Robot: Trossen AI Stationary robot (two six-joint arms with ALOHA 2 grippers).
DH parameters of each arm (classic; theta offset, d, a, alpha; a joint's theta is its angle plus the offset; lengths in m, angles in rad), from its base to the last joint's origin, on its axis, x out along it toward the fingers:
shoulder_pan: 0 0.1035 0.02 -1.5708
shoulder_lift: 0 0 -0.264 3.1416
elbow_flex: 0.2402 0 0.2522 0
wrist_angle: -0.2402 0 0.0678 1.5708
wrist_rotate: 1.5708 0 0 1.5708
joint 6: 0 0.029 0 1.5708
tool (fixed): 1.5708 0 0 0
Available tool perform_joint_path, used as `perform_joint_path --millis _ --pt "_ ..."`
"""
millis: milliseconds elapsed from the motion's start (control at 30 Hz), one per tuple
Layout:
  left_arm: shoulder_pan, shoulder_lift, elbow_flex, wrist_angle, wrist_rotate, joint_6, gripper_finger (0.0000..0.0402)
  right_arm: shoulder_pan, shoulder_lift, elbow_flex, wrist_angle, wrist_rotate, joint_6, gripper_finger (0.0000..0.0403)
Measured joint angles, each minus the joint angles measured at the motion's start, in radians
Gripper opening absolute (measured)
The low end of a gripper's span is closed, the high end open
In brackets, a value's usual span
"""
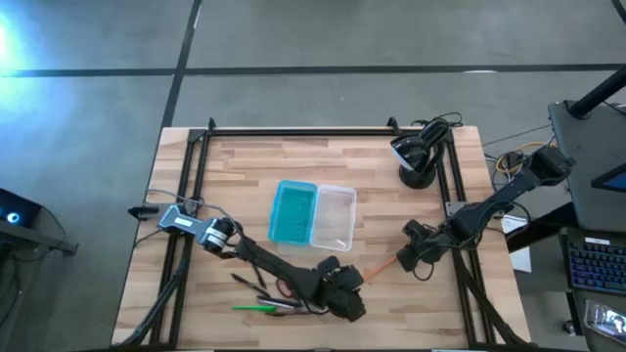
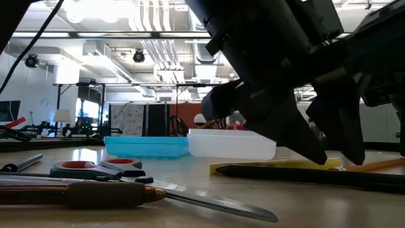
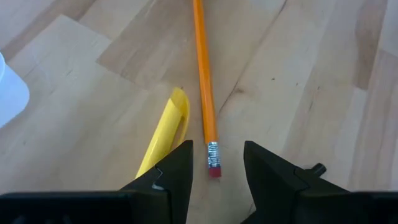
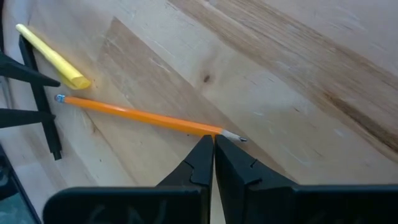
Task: Pick & place school supplies into a supply box
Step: Put the orange pencil into the supply box
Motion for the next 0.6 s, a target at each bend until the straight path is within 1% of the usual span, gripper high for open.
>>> perform_joint_path --millis 233,467,600 --pt "0.0 0.0 -0.001 0.0 0.004 0.0 0.0126 0.0 -0.015 0.0 -0.002 0.0 -0.003 0.0009" --pt "0.002 0.0 -0.02 0.0 0.004 -0.007 0.0126 0.0 -0.016 0.0 -0.012 0.039 0.0 0.0009" --pt "0.001 0.0 -0.026 0.005 0.008 -0.01 0.0126 0.0 -0.012 -0.003 -0.029 0.041 0.011 0.0009"
